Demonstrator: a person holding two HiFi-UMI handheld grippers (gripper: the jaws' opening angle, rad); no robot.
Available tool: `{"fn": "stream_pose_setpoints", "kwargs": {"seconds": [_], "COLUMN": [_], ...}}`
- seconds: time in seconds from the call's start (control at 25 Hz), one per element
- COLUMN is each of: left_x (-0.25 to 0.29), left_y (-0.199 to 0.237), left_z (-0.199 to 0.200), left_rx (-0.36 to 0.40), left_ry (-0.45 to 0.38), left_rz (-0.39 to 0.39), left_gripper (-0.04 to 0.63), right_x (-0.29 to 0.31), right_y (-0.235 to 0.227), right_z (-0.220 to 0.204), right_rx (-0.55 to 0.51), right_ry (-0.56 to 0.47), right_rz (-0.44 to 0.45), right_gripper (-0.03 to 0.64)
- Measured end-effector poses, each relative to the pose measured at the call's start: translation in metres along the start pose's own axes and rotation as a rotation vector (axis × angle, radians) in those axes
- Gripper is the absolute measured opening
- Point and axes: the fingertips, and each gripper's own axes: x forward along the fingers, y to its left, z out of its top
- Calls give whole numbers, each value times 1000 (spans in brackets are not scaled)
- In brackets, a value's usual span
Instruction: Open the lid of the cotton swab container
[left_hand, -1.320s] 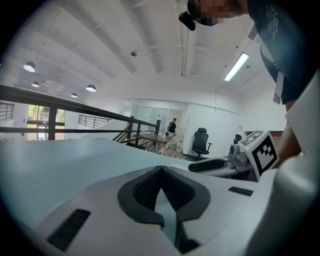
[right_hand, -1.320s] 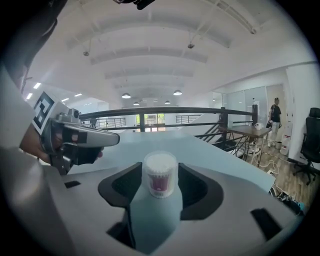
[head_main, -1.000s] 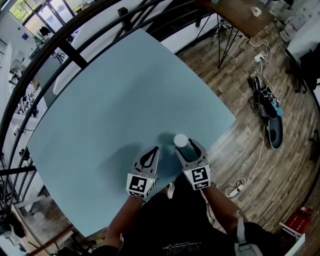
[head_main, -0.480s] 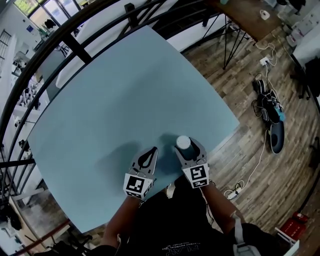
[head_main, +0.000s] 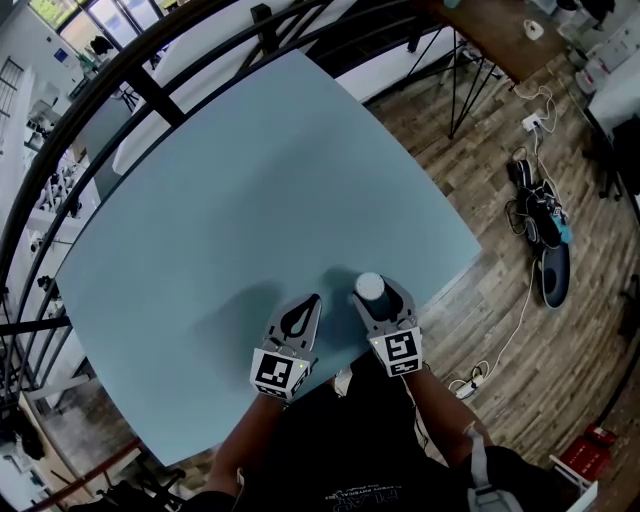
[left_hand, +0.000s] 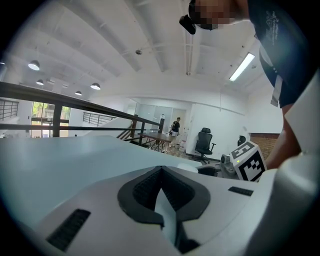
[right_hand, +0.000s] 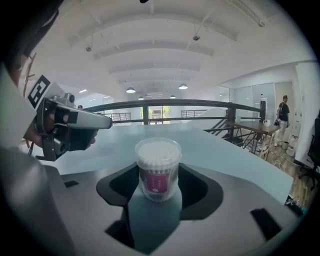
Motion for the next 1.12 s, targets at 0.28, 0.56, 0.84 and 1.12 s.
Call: {"fn": "stream_pose_setpoints", "kwargs": {"seconds": [0.28,0.56,0.84,1.12], "left_x": [-2,-6,-13,-21], "left_y": [-5,-9,-17,-37], "left_z": [8,17,30,47], "left_rx": [-14,-5,11,113], "left_ry": [-10,-17,-46,-38], "left_rz": [-6,-9,-21,-91], "left_gripper": [12,12,12,12], "right_x": [0,-4,-15,-38], "right_y": [2,6,10,20], "right_z": [0,15,47,84], "right_rx": [-4,8,-9,-23], "right_ry": [4,-6,-56,-94], "right_rz": [11,23,26,31], "right_gripper": [252,250,247,246]}}
